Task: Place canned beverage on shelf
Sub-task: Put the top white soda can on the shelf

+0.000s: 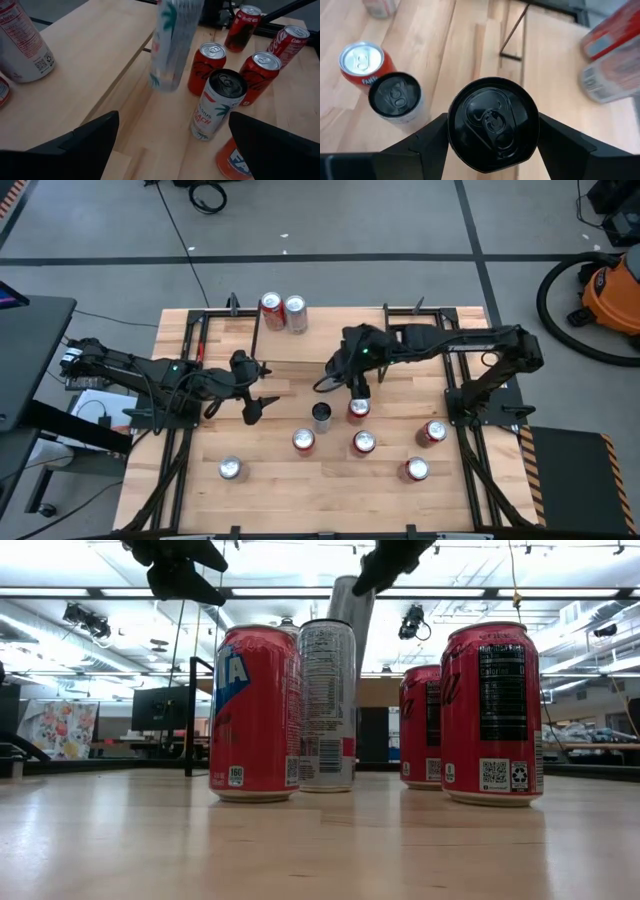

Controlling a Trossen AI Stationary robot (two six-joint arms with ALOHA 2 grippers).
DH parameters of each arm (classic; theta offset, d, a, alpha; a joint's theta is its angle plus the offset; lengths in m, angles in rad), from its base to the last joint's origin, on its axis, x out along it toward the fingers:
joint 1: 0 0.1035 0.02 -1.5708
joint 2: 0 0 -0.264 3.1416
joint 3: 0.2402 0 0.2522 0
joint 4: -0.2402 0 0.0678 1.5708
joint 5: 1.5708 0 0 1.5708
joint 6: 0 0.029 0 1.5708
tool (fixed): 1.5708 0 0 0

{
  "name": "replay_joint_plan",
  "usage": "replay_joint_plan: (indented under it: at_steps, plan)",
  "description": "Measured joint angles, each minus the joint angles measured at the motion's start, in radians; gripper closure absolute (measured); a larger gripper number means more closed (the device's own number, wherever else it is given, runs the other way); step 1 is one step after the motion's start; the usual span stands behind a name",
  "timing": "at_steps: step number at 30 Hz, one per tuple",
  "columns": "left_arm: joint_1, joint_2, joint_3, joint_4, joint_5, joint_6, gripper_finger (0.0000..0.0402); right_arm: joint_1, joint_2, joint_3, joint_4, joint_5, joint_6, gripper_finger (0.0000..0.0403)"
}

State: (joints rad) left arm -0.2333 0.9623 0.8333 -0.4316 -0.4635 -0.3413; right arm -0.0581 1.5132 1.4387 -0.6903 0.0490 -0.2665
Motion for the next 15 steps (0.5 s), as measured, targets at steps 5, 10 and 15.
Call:
replay_joint_plan:
  at_steps: [5,10,15]
  plan:
    - [0.001,0.000,0.000,0.001,-0.010,0.020,0.0012,-0.039,-0.057,0.000,0.029,-0.016,-0.031,0.0138]
    - [0.001,0.000,0.000,0.001,-0.010,0.022,0.0012,-0.077,-0.094,0.008,0.104,-0.041,-0.060,0.0137]
    - [0.008,0.000,0.000,0.001,-0.009,0.023,0.0012,-0.123,-0.039,0.154,-0.004,-0.080,-0.095,0.0137]
